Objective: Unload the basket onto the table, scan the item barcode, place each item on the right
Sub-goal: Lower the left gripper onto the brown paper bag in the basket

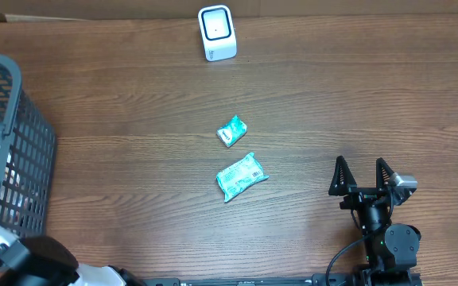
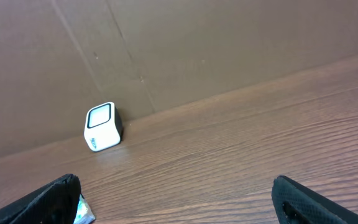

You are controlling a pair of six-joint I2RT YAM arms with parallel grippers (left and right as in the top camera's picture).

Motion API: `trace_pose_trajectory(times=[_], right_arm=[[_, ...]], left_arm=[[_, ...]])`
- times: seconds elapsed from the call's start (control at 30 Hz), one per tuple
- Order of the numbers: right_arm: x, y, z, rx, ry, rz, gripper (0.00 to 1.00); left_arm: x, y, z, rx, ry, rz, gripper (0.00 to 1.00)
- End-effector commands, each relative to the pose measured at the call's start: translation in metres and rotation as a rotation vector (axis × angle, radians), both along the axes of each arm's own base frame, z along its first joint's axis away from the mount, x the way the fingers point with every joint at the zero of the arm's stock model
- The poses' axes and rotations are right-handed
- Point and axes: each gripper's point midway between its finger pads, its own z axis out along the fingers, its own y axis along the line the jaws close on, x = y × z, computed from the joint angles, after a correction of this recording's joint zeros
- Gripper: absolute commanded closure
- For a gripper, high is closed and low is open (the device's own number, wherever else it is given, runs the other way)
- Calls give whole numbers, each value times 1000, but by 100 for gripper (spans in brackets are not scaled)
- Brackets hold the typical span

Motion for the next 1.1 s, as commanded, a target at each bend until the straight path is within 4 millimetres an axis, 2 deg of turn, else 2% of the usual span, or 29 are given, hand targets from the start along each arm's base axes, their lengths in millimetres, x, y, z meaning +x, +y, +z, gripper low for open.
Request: trace_pose_trajectory(times=[0.0, 0.1, 0.17, 0.23, 0.3, 0.4, 0.67, 0.87, 1.07], right_arm=[[0, 0, -1, -4, -7, -5, 0], [0, 0, -1, -4, -6, -5, 0], [0, 0, -1, -4, -7, -5, 0], [0, 0, -1, -4, -7, -5, 0], [0, 0, -1, -4, -7, -5, 0], [0, 0, -1, -4, -7, -5, 0], [0, 0, -1, -4, -7, -5, 0], [0, 0, -1, -4, -7, -5, 0], [0, 0, -1, -4, -7, -5, 0]], left_arm=[[2, -5, 4, -14, -22, -21, 92], [-4, -3, -8, -21, 38, -21, 64], [-8, -4, -23, -47, 63, -16, 48], [-13, -4, -42, -87, 83, -6, 41], [-28, 1, -71, -134, 113, 37, 37], [-42, 4, -104, -198, 109, 53, 37], [-47, -11, -180, -290, 93, -14, 31], [-50, -15, -204, -288, 91, -14, 27], [-50, -13, -206, -274, 95, -18, 25]])
